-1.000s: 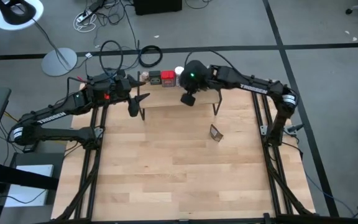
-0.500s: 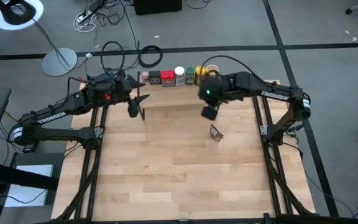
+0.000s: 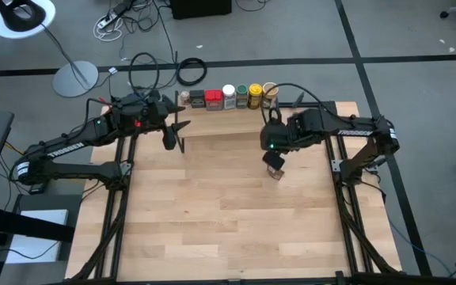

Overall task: Shelf spices
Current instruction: Put the brown seasoning bottle on the shelf

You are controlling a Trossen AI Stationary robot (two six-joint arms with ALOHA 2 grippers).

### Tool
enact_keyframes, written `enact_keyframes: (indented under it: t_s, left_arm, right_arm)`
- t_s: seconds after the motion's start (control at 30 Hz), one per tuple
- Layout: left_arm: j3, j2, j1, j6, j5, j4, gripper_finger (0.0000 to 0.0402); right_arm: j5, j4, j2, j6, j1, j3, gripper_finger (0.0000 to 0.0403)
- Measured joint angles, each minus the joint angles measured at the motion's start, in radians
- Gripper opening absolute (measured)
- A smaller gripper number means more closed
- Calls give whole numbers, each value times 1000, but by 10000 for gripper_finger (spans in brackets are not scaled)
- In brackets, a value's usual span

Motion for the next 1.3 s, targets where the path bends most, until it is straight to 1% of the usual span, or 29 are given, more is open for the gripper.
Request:
enact_keyframes:
  t_s: [0.07, 0.17, 0.23, 0.3, 0.33, 0.4, 0.47, 0.53, 0.63, 0.77, 0.87, 0.93, 1.0, 1.07, 1.13, 1.2, 1.3]
  left_arm:
    - [0, 0, 0, 0, 0, 0, 239]
    - [0, 0, 0, 0, 0, 17, 239]
    - [0, 0, 0, 0, 0, 28, 239]
    - [0, 0, 0, 0, 0, 42, 239]
    - [0, 0, 0, -2, 0, 43, 239]
    - [0, 0, 0, -16, 0, 40, 239]
    - [0, 0, 0, -23, 6, 29, 239]
    - [0, 0, 0, -26, 30, 21, 239]
    - [0, 4, 0, -31, 48, 27, 239]
    - [0, 23, 0, -42, 52, 41, 239]
    - [0, 47, 0, -41, 54, 59, 239]
    - [0, 71, 0, -42, 67, 67, 239]
    - [0, 100, 0, -42, 83, 87, 239]
    - [0, 126, 0, -42, 92, 111, 239]
    - [0, 150, 0, -45, 109, 151, 239]
    - [0, 164, 0, -50, 132, 161, 239]
    - [0, 164, 0, -68, 155, 172, 239]
  right_arm:
    - [6, 63, 1, 52, 47, 0, 0]
    - [45, 262, 3, 10, 130, -1, 0]
    - [114, 416, 3, -84, 184, -1, 0]
    - [185, 530, 0, -212, 222, -1, 0]
    - [209, 564, -3, -272, 234, -1, 0]
    - [218, 584, -13, -390, 248, -1, 0]
    - [222, 569, -17, -426, 251, 0, 0]
    - [218, 496, -15, -344, 243, 0, 0]
    - [182, 317, -13, -173, 226, 0, 0]
    - [215, 121, -2, 22, 241, -42, 0]
    - [229, 80, -16, 116, 265, -106, 0]
    - [250, 95, -24, 153, 275, -164, 0]
    - [312, 131, -30, 149, 279, -218, 0]
    - [398, 186, -40, 101, 256, -249, 0]
    - [425, 276, -52, 0, 199, -257, 0]
    - [384, 396, -60, -138, 126, -257, 0]
    - [271, 587, -72, -356, 5, -257, 0]
